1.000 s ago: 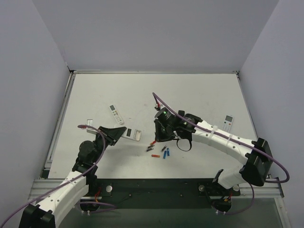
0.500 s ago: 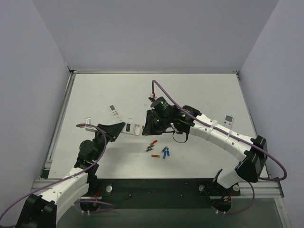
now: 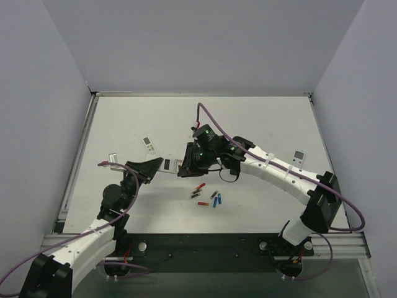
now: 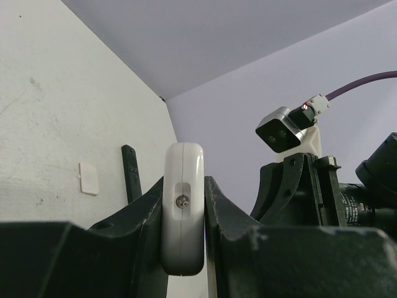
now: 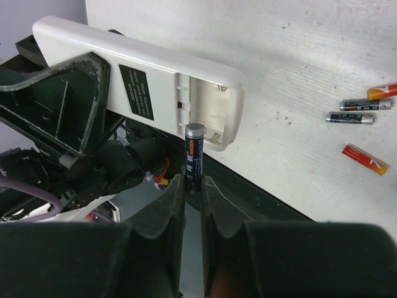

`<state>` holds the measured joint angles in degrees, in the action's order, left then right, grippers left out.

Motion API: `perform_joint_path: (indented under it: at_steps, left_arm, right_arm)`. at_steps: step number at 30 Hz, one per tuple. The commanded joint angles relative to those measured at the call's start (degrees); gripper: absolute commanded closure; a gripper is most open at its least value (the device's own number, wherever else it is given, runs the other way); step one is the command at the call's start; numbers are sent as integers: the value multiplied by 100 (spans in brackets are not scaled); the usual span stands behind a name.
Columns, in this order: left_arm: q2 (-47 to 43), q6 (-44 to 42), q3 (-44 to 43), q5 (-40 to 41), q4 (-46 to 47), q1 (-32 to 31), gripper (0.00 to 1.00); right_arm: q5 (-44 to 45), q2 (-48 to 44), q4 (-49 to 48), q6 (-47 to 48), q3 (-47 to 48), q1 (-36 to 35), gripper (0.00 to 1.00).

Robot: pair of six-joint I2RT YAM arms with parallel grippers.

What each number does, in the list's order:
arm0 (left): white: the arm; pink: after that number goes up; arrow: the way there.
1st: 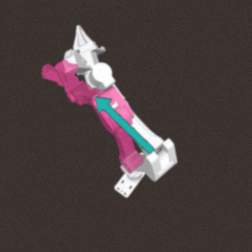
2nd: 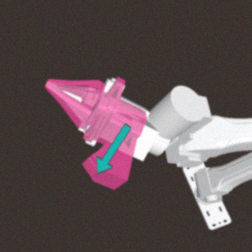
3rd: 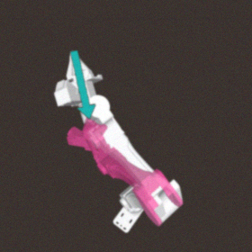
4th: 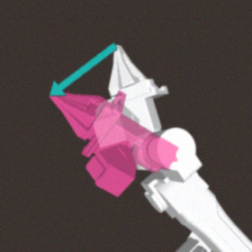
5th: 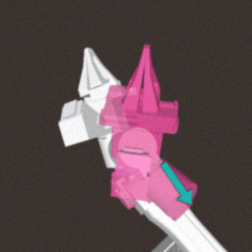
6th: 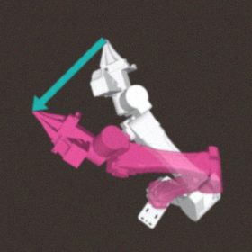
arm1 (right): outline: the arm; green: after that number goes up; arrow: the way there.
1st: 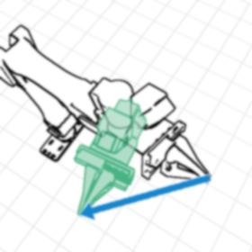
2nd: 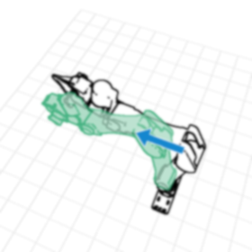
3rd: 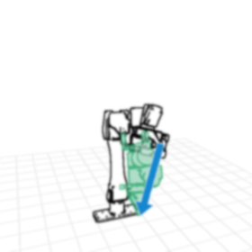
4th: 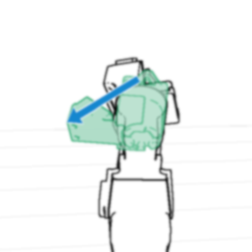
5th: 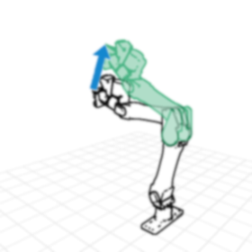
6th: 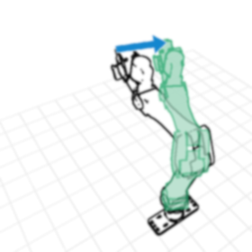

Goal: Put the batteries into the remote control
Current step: Load the battery into the remote control.

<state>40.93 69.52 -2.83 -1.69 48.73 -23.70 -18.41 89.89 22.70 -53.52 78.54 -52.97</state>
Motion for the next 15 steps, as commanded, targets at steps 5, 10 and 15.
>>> perform_joint_path:
  at_steps: [5,10,15]
  left_arm:
    - [-102,-105,-227,125,523,-99,100]
    - [-164,-96,-227,125,515,-126,100]
    - [-278,-43,-235,292,366,-170,100]
  right_arm:
    - [-75,64,-266,-475,-129,103,100]
    - [-31,90,-283,-590,-173,111,100]
    - [-22,117,-284,-677,-234,120,100]
